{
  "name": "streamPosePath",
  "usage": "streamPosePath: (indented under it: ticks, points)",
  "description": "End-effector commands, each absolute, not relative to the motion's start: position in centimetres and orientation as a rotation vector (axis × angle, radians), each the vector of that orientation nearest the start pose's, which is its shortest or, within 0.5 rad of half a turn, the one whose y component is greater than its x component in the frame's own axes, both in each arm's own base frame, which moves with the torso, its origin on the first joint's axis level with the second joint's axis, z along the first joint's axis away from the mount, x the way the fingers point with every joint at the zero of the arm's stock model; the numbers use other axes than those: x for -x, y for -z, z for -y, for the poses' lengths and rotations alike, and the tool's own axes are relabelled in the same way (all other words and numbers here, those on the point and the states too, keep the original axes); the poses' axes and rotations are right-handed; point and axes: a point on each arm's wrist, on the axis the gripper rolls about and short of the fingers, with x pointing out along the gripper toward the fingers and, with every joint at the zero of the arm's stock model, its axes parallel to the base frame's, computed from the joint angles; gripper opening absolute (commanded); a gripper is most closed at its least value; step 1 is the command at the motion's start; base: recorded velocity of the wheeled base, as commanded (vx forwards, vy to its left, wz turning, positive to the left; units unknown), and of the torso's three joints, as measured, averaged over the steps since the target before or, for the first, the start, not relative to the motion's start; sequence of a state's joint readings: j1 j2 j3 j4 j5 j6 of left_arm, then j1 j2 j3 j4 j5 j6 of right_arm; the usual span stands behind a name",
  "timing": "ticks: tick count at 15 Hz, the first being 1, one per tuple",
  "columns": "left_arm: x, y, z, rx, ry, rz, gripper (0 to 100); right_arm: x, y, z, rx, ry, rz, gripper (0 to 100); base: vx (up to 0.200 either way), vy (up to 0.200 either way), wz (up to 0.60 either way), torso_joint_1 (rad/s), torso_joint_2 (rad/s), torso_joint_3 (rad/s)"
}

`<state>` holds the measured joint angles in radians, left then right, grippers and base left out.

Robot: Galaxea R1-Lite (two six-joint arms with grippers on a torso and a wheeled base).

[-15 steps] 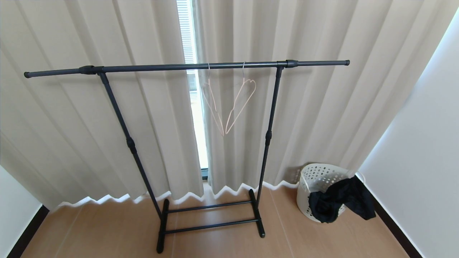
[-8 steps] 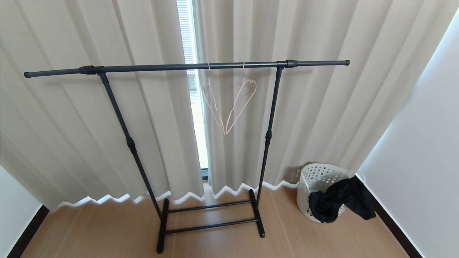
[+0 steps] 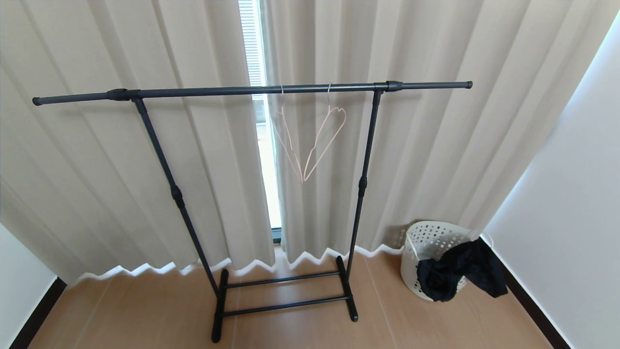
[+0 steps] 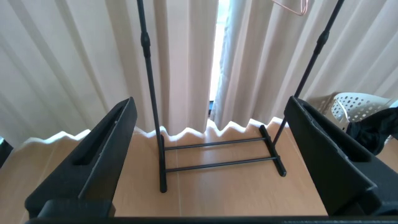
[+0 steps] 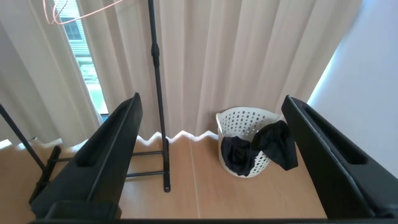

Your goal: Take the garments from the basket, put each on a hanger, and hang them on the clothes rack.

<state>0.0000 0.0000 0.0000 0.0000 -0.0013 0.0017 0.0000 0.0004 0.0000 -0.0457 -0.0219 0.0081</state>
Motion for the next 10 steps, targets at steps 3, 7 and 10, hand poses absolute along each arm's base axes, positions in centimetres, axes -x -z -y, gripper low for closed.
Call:
streamPosePath:
  ticks: [3, 7, 10]
  points:
    - [2.28, -7.55, 0.02, -0.003, 0.008, 0.000, 100, 2.29, -7.99, -0.03, -0.007, -0.012, 0.043, 100, 0.000, 0.000, 0.00, 0.000, 0.00, 0.000]
    - [2.27, -7.57, 0.01, -0.003, 0.009, 0.000, 100, 2.29, -7.99, -0.03, -0.009, -0.016, 0.043, 100, 0.000, 0.000, 0.00, 0.000, 0.00, 0.000]
    - [2.28, -7.55, 0.02, -0.002, 0.011, 0.000, 100, 2.29, -7.99, -0.03, -0.009, -0.016, 0.043, 100, 0.000, 0.000, 0.00, 0.000, 0.00, 0.000]
